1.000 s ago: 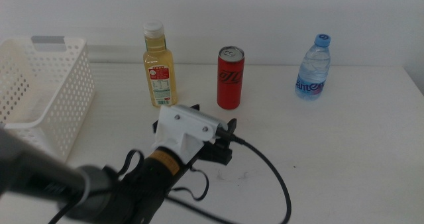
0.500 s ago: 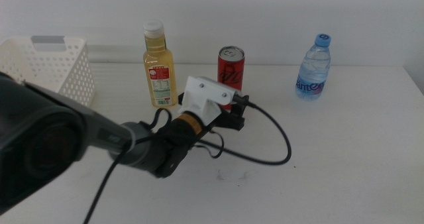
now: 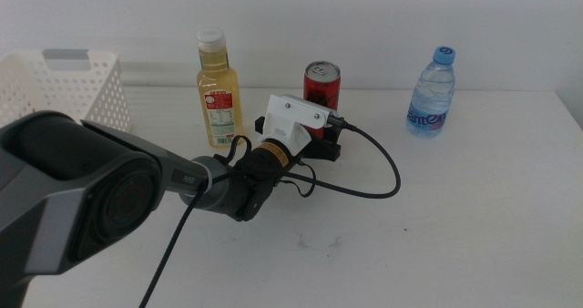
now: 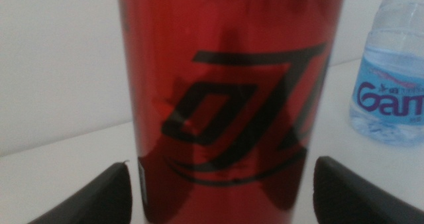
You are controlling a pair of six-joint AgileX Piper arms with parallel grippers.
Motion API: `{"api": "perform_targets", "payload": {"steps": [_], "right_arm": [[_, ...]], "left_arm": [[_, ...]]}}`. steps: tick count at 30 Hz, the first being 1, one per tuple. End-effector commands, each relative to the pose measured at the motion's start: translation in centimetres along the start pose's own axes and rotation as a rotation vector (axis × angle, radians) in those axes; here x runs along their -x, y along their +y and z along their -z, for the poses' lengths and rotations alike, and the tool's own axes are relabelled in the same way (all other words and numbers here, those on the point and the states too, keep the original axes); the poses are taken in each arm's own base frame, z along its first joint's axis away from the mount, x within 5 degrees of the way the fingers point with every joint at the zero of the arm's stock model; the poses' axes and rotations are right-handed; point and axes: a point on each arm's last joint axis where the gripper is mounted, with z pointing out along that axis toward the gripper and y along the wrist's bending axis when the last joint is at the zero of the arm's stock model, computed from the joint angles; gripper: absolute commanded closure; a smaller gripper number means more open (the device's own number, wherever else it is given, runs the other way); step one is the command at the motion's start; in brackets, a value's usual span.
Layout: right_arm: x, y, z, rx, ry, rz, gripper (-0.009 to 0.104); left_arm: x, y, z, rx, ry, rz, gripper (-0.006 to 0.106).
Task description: Use arms to grab the bottles and put them into the dustbin to the left of the table.
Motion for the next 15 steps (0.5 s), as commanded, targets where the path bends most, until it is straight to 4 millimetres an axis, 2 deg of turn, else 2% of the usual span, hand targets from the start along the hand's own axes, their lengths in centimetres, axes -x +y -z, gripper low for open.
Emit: {"api": "perform_targets", "payload": {"steps": [1,4,7,10,11,15], "right_arm": [[0.0,0.0,0.0,-0.007,-0.008,0.011,0.009],[0.0,0.0,0.0,-0.007,-0.008,0.011,0.009],[0.0,0.0,0.0,-0.007,-0.008,0.011,0.009],[0.0,0.0,0.0,-0.007,-0.008,0.011,0.009],[0.0,0.0,0.0,-0.007,-0.008,0.011,0.009],[0.0,0.0,0.0,-0.007,-0.008,0.011,0.009]], "left_arm": [[0.1,0.1,-0.5,0.009,-0.010,0.011,0.007],[-0.4,0.2,-1.1,0.011,-0.010,0.013,0.007],[-0.6,0.4,-1.5,0.027,-0.014,0.037,0.017],[-0.4,0.3,-1.5,0.021,-0.007,0.031,0.043],[-0.1,0.2,-1.4,0.015,0.011,0.021,0.055],[2.7,-0.4,0.5,-0.014,0.123,-0.047,0.094]]}}
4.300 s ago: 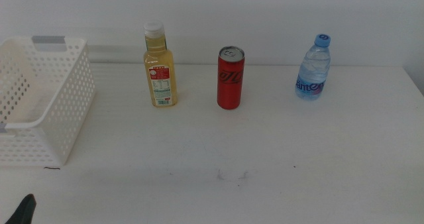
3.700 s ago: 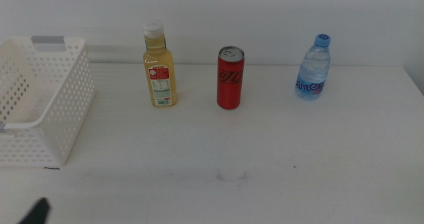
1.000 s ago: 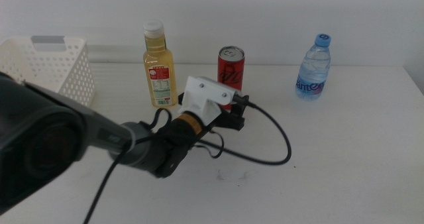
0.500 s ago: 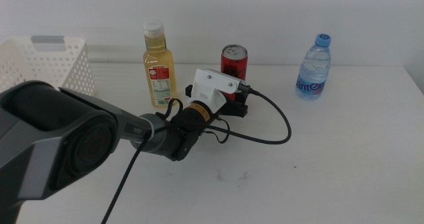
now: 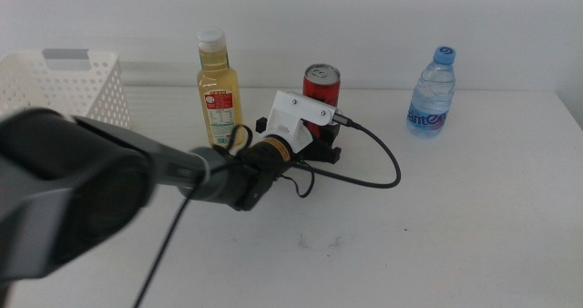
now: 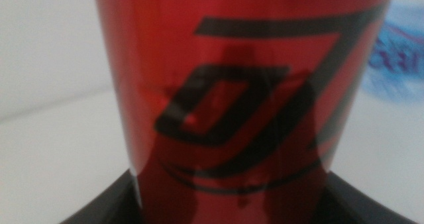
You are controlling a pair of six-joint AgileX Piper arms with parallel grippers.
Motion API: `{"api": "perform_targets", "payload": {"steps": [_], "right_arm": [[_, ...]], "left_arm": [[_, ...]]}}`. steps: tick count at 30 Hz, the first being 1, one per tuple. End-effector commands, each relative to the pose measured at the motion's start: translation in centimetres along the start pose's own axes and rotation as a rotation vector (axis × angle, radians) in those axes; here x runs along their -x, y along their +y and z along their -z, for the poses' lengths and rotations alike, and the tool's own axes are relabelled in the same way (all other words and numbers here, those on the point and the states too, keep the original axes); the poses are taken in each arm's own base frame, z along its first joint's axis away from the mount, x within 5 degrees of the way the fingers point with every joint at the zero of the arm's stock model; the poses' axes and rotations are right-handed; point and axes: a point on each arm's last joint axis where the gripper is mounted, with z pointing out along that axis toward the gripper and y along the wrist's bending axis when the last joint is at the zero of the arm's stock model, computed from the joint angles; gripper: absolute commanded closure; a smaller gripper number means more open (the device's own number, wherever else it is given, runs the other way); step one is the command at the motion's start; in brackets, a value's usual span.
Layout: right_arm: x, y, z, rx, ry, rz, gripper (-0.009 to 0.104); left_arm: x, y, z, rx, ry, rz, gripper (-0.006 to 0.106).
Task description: Use arms to grab the bottles and put them into the dustbin to the left of the table.
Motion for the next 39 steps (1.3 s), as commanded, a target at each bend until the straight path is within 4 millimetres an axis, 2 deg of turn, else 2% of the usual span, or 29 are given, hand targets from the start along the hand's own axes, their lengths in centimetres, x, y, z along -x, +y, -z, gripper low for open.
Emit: {"api": "perform_targets", "payload": {"steps": [1,7,10,13,17,21,27,31,35,39], "right_arm": [[0.0,0.0,0.0,-0.007,-0.008,0.011,0.009],[0.0,0.0,0.0,-0.007,-0.008,0.011,0.009],[0.0,0.0,0.0,-0.007,-0.008,0.011,0.009],[0.0,0.0,0.0,-0.007,-0.008,0.011,0.009],[0.0,0.0,0.0,-0.007,-0.008,0.011,0.009],[0.0,0.0,0.0,-0.007,-0.008,0.011,0.009],[0.0,0.0,0.0,-0.007,-0.008,0.011,0.009],[0.0,0.0,0.0,-0.007,-0.008,0.011,0.009],[0.0,0.0,0.0,-0.007,-0.008,0.011,0.009],[0.0,0.0,0.0,-0.007,-0.008,0.011,0.009]], "left_arm": [[2.7,-0.3,1.8,-0.011,0.021,-0.025,0.100],[7.7,-1.0,8.9,-0.008,0.192,-0.009,0.102],[10.5,-1.6,12.8,0.086,0.364,-0.016,0.102],[13.8,-1.7,16.7,0.159,0.406,-0.028,0.102],[17.3,0.8,21.0,0.123,0.531,-0.027,0.102],[19.5,5.9,23.7,0.143,0.631,0.046,0.102],[20.0,14.5,27.2,0.325,0.759,0.160,0.102],[19.5,19.0,28.4,0.393,0.794,0.224,0.102],[17.5,22.4,27.5,0.419,0.829,0.260,0.102],[15.0,24.4,25.8,0.423,0.853,0.288,0.102]]}}
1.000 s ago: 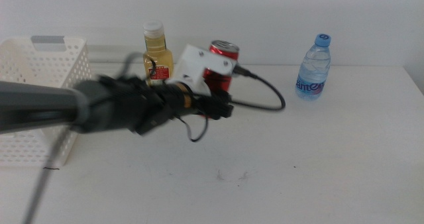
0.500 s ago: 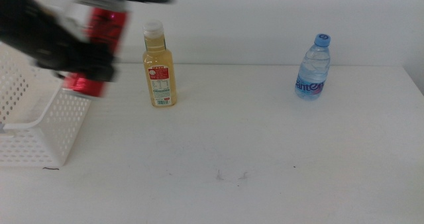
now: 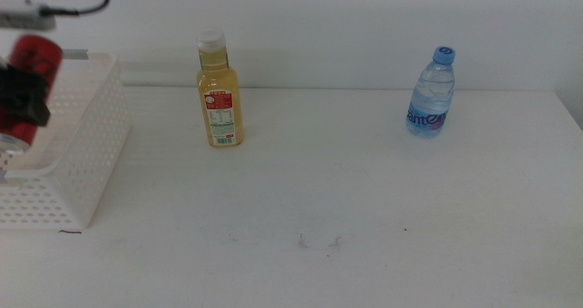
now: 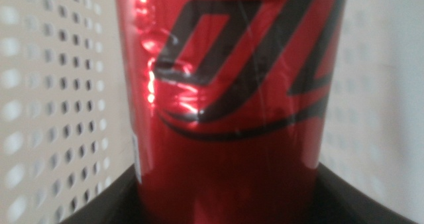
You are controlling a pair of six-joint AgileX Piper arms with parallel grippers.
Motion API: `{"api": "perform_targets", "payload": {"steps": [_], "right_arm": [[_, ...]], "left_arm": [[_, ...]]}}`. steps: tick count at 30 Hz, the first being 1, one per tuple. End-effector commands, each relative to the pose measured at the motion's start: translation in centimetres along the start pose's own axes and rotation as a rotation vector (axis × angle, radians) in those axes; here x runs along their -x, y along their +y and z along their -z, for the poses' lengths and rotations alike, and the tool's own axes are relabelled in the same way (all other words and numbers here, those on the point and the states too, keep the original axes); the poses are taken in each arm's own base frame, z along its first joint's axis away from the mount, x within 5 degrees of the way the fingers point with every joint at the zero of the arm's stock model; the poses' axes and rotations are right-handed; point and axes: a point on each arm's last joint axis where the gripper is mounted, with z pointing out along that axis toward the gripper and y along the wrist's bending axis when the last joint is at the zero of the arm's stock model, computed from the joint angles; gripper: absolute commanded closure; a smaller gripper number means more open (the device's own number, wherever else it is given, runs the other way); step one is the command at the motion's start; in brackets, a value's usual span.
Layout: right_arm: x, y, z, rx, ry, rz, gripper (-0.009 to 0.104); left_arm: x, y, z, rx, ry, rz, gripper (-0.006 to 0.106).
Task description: Use arms to grab the bottles and put them into the dustbin to the left of the table.
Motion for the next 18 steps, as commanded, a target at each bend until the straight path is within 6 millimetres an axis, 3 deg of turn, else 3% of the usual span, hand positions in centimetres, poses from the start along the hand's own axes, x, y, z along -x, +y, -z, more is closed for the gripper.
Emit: {"api": "perform_targets", "payload": {"steps": [1,6,11,18], "right_arm": [[0.0,0.0,0.0,-0.007,-0.008,0.011,0.009],[0.0,0.0,0.0,-0.007,-0.008,0.011,0.009],[0.0,0.0,0.0,-0.007,-0.008,0.011,0.009],[0.0,0.0,0.0,-0.007,-0.008,0.011,0.009]], "left_arm": [[0.9,0.4,-1.0,0.001,-0.047,0.015,0.101],[1.0,1.3,-4.4,0.022,-0.006,0.006,0.094],[0.9,1.8,-6.5,0.047,0.023,-0.012,0.080],[0.7,2.2,-7.9,0.063,0.058,-0.030,0.037]]}}
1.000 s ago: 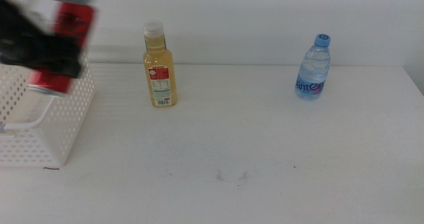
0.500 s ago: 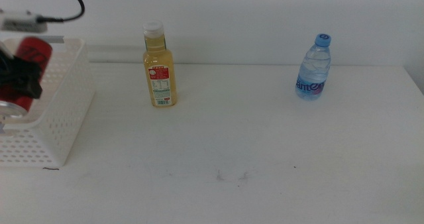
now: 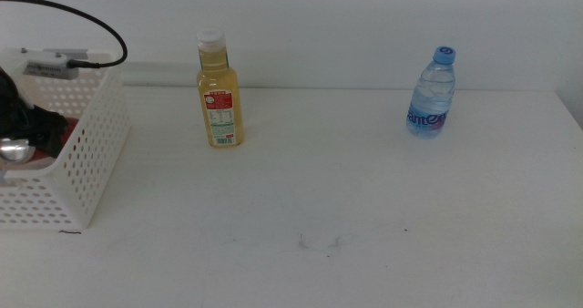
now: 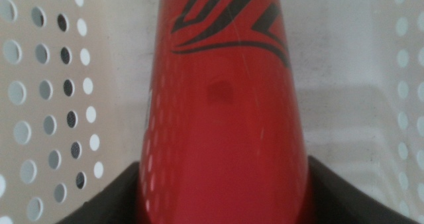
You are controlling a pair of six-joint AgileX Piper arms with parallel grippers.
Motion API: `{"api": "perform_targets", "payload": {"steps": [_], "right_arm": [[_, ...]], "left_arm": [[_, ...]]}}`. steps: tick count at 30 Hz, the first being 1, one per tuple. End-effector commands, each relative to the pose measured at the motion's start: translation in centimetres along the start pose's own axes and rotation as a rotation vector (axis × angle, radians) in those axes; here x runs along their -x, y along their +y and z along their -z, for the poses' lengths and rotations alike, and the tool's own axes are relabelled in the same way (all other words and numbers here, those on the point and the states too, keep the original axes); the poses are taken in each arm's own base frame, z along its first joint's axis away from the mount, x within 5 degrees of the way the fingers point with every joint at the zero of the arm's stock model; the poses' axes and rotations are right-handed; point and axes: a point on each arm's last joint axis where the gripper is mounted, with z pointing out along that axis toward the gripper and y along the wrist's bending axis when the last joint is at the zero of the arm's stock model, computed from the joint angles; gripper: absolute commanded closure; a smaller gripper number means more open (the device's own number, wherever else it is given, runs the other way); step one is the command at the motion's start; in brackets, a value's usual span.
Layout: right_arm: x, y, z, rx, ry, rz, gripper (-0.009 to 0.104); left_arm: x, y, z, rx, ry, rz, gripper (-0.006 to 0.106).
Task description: Use arms to grab the bottles and put them into the dustbin to the left of the table.
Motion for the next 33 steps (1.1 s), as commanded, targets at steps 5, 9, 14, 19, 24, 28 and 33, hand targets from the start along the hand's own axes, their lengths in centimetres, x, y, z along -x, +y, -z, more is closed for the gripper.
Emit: {"api": "perform_targets", "payload": {"steps": [5,9,14,19,24,28,33], "right_arm": [[0.0,0.0,0.0,-0.007,-0.008,0.011,0.009],[0.0,0.0,0.0,-0.007,-0.008,0.011,0.009],[0.0,0.0,0.0,-0.007,-0.008,0.011,0.009],[0.0,0.0,0.0,-0.007,-0.008,0.011,0.009],[0.0,0.0,0.0,-0.007,-0.008,0.011,0.009],[0.0,0.0,0.0,-0.007,-0.008,0.011,0.009],[0.0,0.0,0.0,-0.007,-0.008,0.011,0.009]], "left_arm": [[0.5,0.2,1.9,0.027,-0.053,-0.005,0.011],[0.4,-0.2,5.5,0.044,-0.121,0.002,0.007],[0.0,-1.9,12.1,0.041,-0.273,0.026,0.007],[-1.4,-7.0,20.0,-0.014,-0.491,-0.052,0.007],[-5.5,-11.9,23.1,-0.053,-0.687,-0.148,0.007],[-10.0,-15.1,21.4,-0.100,-0.874,-0.173,0.007],[-15.2,-17.4,14.8,-0.122,-1.150,-0.136,0.007]]}}
